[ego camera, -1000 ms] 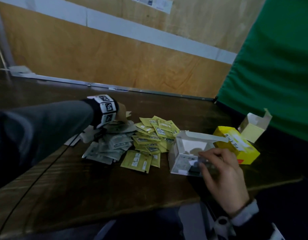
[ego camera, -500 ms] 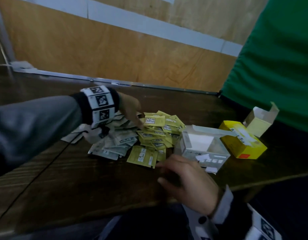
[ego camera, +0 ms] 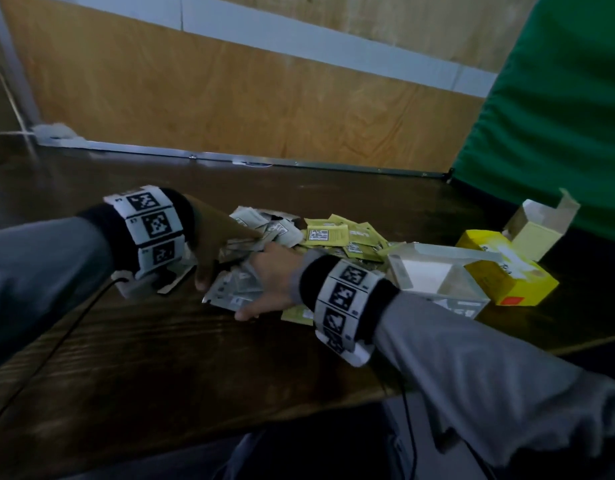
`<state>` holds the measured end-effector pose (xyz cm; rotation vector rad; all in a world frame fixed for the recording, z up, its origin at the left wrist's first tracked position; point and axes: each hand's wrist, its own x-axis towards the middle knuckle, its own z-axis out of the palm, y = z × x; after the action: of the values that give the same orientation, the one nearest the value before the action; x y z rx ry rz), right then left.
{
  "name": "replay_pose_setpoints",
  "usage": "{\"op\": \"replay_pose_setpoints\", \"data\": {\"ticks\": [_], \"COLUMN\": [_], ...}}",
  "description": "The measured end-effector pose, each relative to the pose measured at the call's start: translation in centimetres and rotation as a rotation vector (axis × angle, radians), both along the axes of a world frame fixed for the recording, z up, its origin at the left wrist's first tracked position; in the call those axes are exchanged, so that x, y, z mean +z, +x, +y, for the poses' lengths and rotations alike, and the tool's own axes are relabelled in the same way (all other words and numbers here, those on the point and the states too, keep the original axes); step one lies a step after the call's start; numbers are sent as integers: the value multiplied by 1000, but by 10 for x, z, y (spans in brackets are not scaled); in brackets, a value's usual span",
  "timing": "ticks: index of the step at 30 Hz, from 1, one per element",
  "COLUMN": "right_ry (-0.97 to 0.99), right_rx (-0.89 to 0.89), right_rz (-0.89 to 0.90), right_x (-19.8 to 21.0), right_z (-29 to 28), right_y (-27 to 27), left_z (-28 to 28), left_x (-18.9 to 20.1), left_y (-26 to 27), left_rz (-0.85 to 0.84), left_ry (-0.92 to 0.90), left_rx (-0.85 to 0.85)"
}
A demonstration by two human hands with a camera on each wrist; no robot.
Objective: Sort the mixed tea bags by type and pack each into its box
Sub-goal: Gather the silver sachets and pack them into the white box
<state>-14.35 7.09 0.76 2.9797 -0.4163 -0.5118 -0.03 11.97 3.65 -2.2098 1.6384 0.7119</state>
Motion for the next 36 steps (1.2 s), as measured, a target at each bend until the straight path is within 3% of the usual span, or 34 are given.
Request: {"op": "replay_pose_setpoints", "data": {"ticks": [4, 10, 13, 16, 18, 21, 24, 26, 33, 36], "right_ry": [-103, 60, 223, 444, 671, 998, 1234, 1269, 1221, 1208], "right_rx": [13, -59, -178, -278, -363, -497, -521, -521, -513, -550], "right_rz": [70, -122, -358, -684, -943, -1201, -1362, -1420, -1399, -1393], "right_x": [5, 20, 35, 37, 39, 44, 47, 46, 39, 38], "right_z": [3, -13, -24, -34, -38, -38, -39, -42, -44, -45], "right_y": [11, 18, 8, -5, -13, -29, -50, -61, -81, -90], "left_z": [-2, -1, 3, 1, -3, -6, -10, -16, -24, -25], "left_x": [-3, 13, 27, 37, 43, 50, 44, 36, 21, 20], "left_y": [15, 27, 21, 13, 5, -15, -39, -51, -76, -81], "left_rz": [16, 123, 112, 410, 555, 768, 1023, 1103, 1047, 1103], "left_ry": [17, -172, -536, -975, -1127, -1163, -1076, -1087, -1275, -1337], "left_rx": [11, 69, 135, 375, 500, 491, 426, 397, 286, 316]}}
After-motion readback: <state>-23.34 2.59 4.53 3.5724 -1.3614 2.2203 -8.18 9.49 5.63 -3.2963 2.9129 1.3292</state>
